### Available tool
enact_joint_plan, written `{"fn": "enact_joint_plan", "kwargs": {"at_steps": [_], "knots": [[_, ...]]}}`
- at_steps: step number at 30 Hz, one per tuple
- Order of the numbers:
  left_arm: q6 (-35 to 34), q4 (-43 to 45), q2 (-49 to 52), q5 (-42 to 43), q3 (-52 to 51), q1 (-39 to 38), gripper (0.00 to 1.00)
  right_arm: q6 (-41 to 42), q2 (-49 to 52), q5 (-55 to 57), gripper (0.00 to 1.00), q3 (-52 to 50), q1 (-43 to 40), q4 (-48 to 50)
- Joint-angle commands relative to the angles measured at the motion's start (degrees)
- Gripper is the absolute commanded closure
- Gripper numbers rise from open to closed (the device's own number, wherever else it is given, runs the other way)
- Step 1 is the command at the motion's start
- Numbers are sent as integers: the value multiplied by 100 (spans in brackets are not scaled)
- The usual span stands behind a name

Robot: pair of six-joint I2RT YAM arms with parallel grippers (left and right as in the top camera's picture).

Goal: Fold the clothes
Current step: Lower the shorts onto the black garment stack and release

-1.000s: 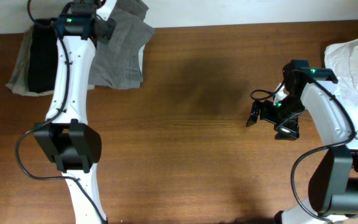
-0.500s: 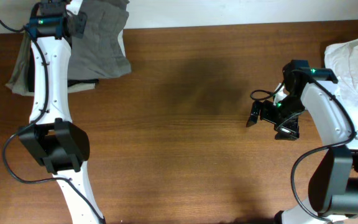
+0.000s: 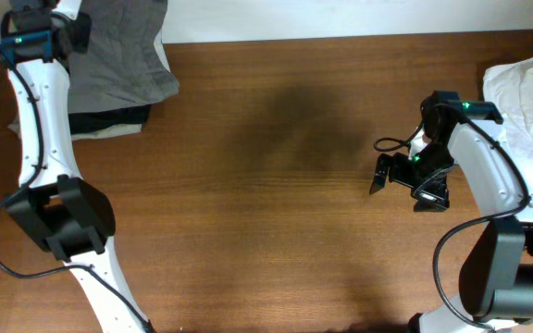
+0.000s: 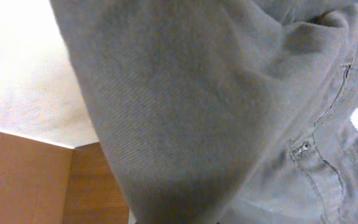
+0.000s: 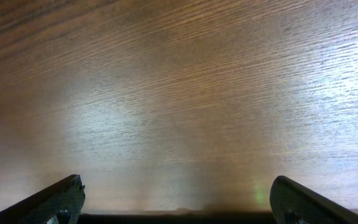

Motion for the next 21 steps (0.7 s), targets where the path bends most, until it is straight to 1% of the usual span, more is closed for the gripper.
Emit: {"fn": "enact_joint_plan", "kwargs": {"at_steps": [1, 7, 17, 18, 19, 20, 21], "knots": [[68, 208, 341, 175, 188, 118, 99, -55, -120, 109, 1, 92, 31, -72], [70, 911, 800, 109, 188, 356, 99, -55, -120, 291, 1, 92, 31, -337], [68, 1364, 1073, 118, 188, 813, 99, -35, -120, 328, 1, 92, 31, -566], [68, 1362, 1102, 136, 186, 855, 95, -35, -120, 328, 1, 92, 31, -592], [61, 1360, 1128, 133, 186, 881, 94, -35, -120, 328, 1, 92, 31, -608], [46, 1357, 1143, 136, 186, 907, 90, -35, -120, 328, 1, 92, 31, -621], [46, 1355, 1156, 151, 188, 935, 73, -35, -120, 328, 2, 92, 31, -627]]}}
